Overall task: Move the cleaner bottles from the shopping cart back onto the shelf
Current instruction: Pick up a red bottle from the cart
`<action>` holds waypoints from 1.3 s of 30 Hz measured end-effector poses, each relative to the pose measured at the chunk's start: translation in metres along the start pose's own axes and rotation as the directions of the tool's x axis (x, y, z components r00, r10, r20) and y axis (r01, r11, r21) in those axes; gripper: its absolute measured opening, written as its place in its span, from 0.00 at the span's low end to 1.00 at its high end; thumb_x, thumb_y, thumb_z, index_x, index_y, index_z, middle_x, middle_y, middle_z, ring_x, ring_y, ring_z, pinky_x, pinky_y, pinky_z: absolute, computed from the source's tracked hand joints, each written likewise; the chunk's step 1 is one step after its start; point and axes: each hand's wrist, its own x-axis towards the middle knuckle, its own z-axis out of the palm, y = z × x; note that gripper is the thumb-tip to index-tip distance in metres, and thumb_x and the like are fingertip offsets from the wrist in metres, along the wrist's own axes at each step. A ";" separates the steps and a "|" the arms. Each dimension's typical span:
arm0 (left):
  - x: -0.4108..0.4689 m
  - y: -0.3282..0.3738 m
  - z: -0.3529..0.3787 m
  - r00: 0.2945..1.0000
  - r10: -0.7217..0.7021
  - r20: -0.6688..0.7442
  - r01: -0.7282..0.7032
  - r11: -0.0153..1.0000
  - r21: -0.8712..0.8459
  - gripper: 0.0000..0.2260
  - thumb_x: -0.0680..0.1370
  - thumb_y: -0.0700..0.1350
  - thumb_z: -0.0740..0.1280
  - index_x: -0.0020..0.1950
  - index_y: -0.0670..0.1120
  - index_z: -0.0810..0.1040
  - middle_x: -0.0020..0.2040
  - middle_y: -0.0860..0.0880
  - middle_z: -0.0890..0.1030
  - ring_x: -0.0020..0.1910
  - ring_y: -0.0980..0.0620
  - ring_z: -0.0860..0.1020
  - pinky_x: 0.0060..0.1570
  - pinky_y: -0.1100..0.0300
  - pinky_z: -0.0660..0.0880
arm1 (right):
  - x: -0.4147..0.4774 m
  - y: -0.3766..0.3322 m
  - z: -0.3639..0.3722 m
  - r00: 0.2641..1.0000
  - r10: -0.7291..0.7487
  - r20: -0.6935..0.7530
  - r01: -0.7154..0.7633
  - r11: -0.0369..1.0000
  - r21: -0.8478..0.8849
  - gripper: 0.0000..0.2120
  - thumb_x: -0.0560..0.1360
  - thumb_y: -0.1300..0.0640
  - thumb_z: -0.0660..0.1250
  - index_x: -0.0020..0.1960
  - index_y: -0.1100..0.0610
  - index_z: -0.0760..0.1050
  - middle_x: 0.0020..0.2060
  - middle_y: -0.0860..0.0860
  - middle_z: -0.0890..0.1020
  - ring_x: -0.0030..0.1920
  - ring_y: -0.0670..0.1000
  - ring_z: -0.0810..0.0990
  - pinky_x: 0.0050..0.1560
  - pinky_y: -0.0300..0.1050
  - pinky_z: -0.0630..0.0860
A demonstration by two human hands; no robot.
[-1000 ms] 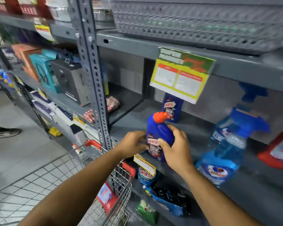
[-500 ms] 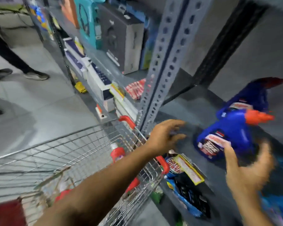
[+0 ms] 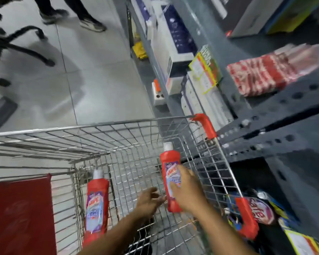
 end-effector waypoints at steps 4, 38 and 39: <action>0.030 -0.005 0.017 0.998 0.054 -0.035 -0.053 0.997 0.054 0.16 0.69 0.40 0.76 0.54 0.44 0.79 0.39 0.53 0.84 0.37 0.56 0.79 0.34 0.73 0.74 | 0.075 0.049 0.031 0.902 0.395 0.178 -0.406 0.913 0.034 0.20 0.74 0.63 0.65 0.65 0.62 0.68 0.60 0.60 0.79 0.57 0.60 0.79 0.56 0.49 0.76; -0.367 0.055 0.095 0.658 0.720 0.219 -0.712 0.690 -0.130 0.19 0.65 0.32 0.74 0.54 0.41 0.78 0.48 0.42 0.86 0.46 0.44 0.83 0.47 0.56 0.81 | -0.333 0.051 -0.139 0.866 -0.348 -0.360 0.500 0.594 0.630 0.19 0.71 0.67 0.70 0.54 0.48 0.73 0.51 0.50 0.83 0.50 0.45 0.82 0.55 0.44 0.79; -0.374 0.049 0.106 0.640 0.724 0.257 -0.728 0.678 -0.100 0.19 0.65 0.32 0.74 0.54 0.41 0.78 0.47 0.42 0.85 0.45 0.43 0.82 0.49 0.52 0.80 | -0.352 0.063 -0.137 0.859 -0.328 -0.393 0.511 0.588 0.627 0.19 0.71 0.68 0.70 0.54 0.47 0.73 0.51 0.48 0.83 0.49 0.43 0.82 0.54 0.41 0.79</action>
